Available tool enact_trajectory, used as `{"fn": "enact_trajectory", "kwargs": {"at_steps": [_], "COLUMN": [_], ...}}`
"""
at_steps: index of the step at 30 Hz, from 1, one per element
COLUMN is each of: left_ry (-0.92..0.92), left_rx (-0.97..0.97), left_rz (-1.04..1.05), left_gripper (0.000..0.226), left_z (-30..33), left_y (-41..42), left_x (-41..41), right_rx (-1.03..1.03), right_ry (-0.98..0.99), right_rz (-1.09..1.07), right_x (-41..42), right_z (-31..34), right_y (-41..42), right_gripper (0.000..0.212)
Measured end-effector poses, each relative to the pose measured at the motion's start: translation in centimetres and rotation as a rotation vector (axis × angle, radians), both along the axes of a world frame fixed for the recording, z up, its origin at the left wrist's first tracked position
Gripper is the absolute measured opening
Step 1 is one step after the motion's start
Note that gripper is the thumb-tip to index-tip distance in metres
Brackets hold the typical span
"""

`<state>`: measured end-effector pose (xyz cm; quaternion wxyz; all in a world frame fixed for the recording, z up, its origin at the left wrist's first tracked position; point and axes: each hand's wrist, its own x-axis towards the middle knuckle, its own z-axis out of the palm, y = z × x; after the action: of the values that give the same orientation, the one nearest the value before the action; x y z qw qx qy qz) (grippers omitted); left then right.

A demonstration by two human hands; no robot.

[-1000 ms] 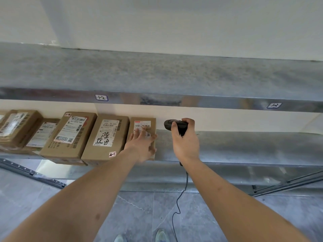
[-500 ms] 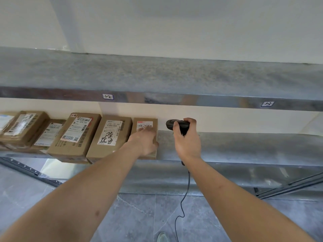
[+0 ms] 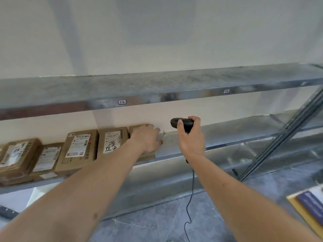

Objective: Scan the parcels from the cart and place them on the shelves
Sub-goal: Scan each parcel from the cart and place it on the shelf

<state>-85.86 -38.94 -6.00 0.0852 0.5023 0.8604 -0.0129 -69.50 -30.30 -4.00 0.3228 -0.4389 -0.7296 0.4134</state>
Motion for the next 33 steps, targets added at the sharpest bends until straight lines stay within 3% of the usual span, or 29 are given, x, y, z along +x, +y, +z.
{"fn": "enact_trajectory", "kwargs": {"at_steps": [15, 33], "left_ry": [0.113, -0.013], "left_rx": [0.144, 0.271], "left_rz": [-0.429, -0.816], "left_gripper": [0.061, 0.063], "left_z": [8.8, 11.1], "left_y": [-0.7, 6.4], "left_x": [16.7, 49.7], "right_rx": [0.146, 0.192], "right_ry": [0.043, 0.041], "right_rz": [-0.418, -0.719], "right_x": [18.2, 49.4], "right_z": [6.3, 7.5], "right_y": [-7.9, -7.1], "right_gripper": [0.034, 0.037]}}
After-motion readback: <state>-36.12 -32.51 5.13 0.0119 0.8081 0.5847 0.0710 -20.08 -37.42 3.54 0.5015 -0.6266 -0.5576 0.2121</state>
